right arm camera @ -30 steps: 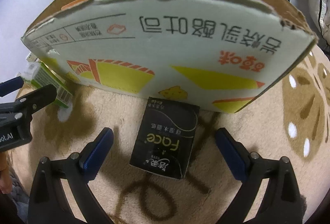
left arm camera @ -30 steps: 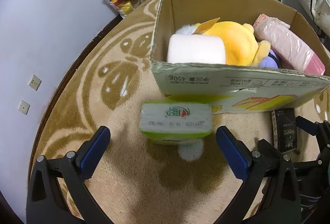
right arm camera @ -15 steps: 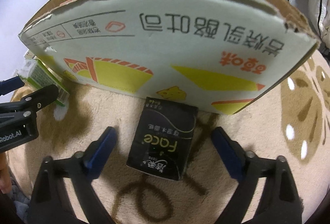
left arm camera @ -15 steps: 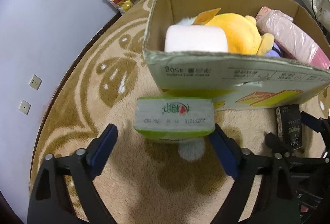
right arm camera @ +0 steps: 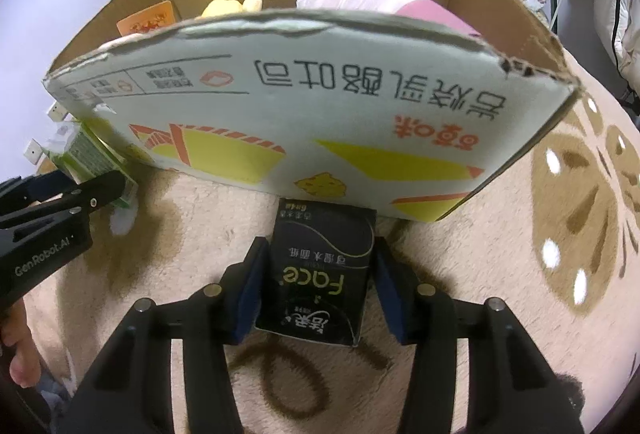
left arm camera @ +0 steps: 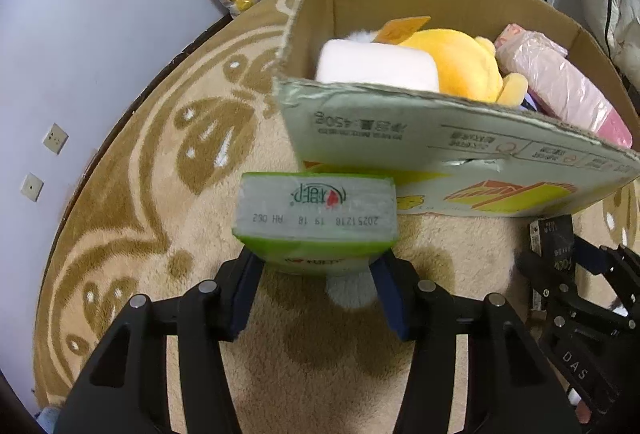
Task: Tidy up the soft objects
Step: 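Grasp the green tissue pack with the left tool while the right tool grasps the black Face pack, then carry the black Face pack into the box with the right tool and release it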
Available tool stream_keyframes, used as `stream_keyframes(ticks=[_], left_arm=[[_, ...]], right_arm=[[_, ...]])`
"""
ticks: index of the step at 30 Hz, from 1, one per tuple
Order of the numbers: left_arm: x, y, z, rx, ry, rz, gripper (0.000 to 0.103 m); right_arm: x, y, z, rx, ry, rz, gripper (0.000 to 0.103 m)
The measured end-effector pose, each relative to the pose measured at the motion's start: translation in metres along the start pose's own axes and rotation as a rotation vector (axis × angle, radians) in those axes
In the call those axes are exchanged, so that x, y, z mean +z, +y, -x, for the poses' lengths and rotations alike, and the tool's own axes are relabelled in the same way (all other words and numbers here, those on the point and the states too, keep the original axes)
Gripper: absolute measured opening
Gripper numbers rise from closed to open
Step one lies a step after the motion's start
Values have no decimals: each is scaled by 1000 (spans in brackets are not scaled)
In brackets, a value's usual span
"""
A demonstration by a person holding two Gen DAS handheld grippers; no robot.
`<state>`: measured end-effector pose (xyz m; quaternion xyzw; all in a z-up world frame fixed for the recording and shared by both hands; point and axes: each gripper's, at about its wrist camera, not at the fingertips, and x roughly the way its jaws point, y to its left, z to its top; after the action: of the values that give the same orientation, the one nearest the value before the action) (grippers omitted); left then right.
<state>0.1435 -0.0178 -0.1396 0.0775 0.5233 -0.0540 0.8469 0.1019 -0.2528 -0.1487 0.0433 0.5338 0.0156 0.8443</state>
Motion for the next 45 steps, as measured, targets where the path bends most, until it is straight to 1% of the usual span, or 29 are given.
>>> stream_keyframes(ticks=[5,8,11,12,16,23,27,31,35,37,39,45], left_arm=[[-1,8,10,4,-22,16,51],[-2,7,17,8,-34,16,51],[-3,5,23,27,-50,2,51],[-3,4,25,32,-54,-3,51],[-4,0,35,59,-74,-29,51],[-6,2,52,81,-107,-52,51],[-6,8,71,93,-157,-42,51],[0,15,90,82,-218,-16,51],[4,20,108,114,-286,-15,51],[7,23,115,115,-312,1,51],[12,28,122,105,-334,22,51],[18,30,131,108,-377,35,51]], right_arm=[[-2,4,11,14,-22,9,52],[-4,6,19,23,-35,8,51],[-7,4,29,25,-50,0,51],[-1,-3,28,28,-56,-4,51],[1,-4,44,38,-101,-7,51],[2,3,68,39,-173,12,51],[6,4,85,43,-220,21,51],[7,8,101,48,-268,18,51],[10,5,115,66,-318,5,51],[13,4,121,83,-343,-5,51],[13,3,126,79,-362,-5,51],[22,4,140,86,-428,-9,51]])
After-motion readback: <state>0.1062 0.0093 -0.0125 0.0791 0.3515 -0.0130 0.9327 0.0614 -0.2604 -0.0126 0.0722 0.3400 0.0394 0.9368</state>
